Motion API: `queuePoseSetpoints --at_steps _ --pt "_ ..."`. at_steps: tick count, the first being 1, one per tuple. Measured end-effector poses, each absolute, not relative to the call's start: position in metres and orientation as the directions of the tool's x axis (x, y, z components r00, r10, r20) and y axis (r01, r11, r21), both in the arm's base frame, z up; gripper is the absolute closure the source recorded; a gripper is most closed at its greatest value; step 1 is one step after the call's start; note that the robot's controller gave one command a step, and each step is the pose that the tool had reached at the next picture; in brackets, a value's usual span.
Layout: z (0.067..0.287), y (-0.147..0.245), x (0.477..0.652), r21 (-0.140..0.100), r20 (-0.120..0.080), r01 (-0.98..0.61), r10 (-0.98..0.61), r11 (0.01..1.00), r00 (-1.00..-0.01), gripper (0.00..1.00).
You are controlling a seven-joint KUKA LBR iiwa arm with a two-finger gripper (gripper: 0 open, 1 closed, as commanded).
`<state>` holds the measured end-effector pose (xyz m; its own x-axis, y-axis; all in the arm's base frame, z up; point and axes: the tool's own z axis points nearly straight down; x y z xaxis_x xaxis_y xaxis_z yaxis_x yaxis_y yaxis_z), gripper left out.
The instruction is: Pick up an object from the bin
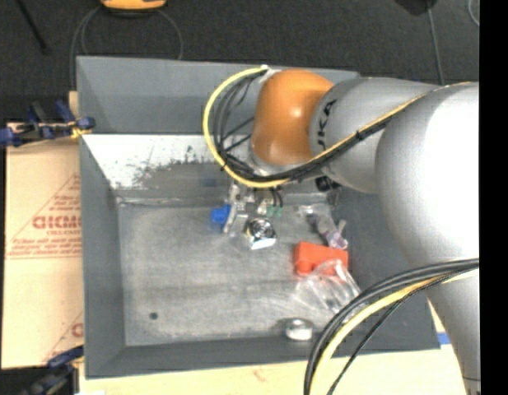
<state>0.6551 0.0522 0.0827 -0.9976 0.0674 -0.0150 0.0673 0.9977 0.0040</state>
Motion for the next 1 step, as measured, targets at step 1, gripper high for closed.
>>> queuePoseSetpoints --at_steps 1 --pt "0.1442 0.0515 0.6583 0.003 -0.012 0.068 0.068 0.998 -0.998 1.0"
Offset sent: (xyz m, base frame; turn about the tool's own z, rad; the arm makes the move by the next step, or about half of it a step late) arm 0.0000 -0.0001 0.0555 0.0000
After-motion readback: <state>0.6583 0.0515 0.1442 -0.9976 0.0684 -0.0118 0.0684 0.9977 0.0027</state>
